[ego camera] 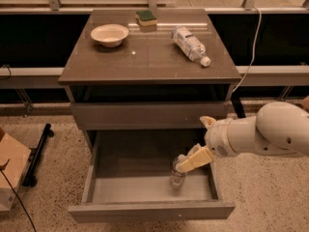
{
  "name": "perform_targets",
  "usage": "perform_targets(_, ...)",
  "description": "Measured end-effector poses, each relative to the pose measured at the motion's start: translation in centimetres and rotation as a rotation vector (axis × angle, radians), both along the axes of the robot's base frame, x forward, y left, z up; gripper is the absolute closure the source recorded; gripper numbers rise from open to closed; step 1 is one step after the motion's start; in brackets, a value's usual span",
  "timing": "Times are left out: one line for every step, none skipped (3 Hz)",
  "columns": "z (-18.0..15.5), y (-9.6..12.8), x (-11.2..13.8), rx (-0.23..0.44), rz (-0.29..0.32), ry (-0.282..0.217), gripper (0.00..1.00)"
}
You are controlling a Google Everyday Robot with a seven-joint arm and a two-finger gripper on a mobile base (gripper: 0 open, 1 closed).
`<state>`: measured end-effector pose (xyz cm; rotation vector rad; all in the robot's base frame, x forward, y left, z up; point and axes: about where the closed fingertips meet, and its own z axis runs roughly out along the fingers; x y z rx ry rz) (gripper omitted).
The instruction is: Pick water bottle from middle drawer and place on counter
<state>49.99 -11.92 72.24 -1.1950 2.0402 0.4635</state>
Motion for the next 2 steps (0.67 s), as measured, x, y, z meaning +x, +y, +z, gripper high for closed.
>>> perform_targets(-2.6,0.1,0.4,0.02,-0.028,0.003,0.0)
perform_targets(-5.8,-0.3,0.7,0.051,-0.058,0.006,0.0)
